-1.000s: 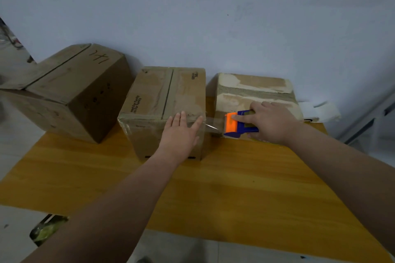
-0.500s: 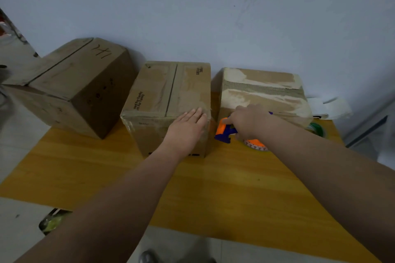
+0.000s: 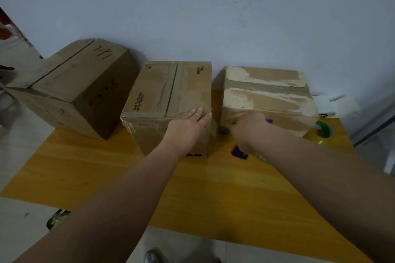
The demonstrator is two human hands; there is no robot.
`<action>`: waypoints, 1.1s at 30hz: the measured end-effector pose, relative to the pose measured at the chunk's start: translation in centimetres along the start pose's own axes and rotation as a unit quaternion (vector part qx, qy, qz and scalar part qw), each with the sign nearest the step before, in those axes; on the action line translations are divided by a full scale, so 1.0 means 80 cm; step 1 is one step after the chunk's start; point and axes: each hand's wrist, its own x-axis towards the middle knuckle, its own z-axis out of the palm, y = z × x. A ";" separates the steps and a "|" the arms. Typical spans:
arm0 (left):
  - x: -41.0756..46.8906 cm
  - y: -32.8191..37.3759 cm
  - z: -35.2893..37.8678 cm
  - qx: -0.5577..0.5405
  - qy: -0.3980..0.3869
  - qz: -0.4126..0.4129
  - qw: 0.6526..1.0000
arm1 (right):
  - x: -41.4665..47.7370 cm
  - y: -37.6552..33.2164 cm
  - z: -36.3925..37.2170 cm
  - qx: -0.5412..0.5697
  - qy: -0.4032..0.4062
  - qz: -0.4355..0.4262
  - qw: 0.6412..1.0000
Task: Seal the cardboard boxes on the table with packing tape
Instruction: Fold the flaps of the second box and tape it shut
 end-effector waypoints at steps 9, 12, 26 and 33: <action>0.003 0.026 -0.005 0.008 0.105 -0.028 0.994 | 0.031 0.009 0.162 0.723 0.084 0.108 0.677; 0.007 0.027 -0.004 -0.008 0.129 -0.034 0.991 | 0.042 -0.020 0.189 0.797 0.042 0.177 0.576; 0.010 0.024 0.003 -0.038 0.164 -0.051 0.984 | 0.068 -0.078 0.183 0.682 0.239 0.251 0.644; 0.009 0.025 -0.002 -0.039 0.146 -0.049 0.987 | 0.043 -0.057 0.061 0.953 0.112 0.043 0.278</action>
